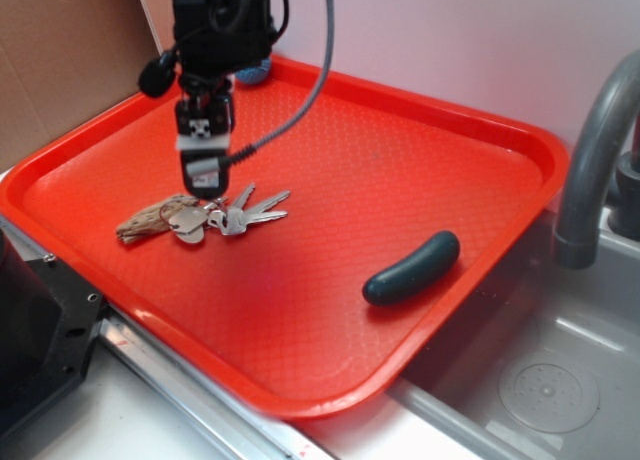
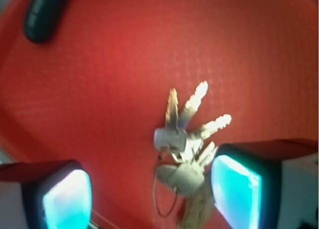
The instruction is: Grab the silver keys.
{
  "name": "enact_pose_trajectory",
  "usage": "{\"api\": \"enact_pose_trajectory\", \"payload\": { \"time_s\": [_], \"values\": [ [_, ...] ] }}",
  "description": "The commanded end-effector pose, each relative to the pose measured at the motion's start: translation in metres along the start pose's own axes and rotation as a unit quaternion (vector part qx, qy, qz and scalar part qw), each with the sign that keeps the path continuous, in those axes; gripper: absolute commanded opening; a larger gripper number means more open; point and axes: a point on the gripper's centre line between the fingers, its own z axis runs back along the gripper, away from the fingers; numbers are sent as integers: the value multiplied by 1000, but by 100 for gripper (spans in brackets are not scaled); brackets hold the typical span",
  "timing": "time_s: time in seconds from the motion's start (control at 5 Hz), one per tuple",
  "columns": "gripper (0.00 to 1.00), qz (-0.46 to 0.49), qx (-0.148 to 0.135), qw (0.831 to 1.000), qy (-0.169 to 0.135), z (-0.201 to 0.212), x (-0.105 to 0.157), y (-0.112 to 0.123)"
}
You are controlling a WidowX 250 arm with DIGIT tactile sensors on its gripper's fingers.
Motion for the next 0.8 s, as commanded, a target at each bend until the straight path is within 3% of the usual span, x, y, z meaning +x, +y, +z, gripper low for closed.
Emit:
{"api": "enact_pose_trajectory", "payload": {
  "time_s": [0.0,0.6],
  "values": [
    [100,-10,106,993,43,-31,-1,-20],
    [100,39,128,990,49,-47,-42,12]
  ]
}}
